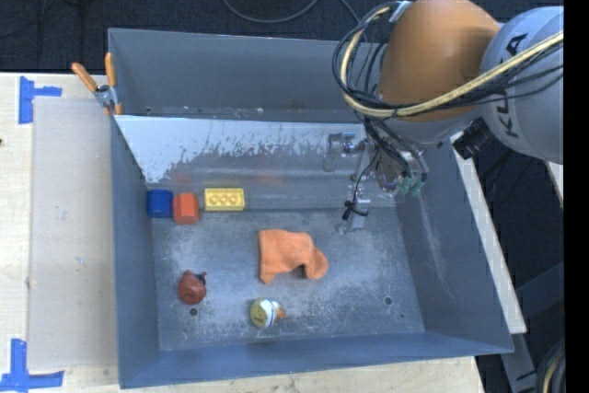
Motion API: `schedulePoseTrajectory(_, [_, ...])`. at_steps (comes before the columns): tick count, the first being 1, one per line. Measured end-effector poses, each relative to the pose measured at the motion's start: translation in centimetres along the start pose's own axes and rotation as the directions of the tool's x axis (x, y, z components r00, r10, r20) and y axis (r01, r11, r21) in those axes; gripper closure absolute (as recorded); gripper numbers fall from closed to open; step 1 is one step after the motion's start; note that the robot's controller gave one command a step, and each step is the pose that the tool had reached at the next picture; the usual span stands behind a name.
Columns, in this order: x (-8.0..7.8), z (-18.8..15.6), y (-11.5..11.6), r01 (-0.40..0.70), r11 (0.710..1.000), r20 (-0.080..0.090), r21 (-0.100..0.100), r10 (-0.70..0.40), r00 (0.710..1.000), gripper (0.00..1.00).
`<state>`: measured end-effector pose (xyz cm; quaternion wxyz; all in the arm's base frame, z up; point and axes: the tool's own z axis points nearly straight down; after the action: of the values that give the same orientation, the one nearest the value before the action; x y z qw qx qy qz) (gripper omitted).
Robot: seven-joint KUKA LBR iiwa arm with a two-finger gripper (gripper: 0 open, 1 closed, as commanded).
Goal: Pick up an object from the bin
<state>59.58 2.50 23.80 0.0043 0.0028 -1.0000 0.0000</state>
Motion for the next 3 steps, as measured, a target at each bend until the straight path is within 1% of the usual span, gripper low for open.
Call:
schedulePoseTrajectory(1, [-0.1, -0.5, 0.0, 0.000, 1.000, 0.008, 0.000, 0.000, 1.000, 0.00])
schedulePoseTrajectory(2, [0.3, 6.5, 2.6, -0.065, 0.998, 0.008, -0.001, 0.065, 0.998, 0.00])
schedulePoseTrajectory(3, [3.1, 7.9, 6.2, -0.069, 0.998, 0.003, -0.002, 0.069, 0.998, 0.00])
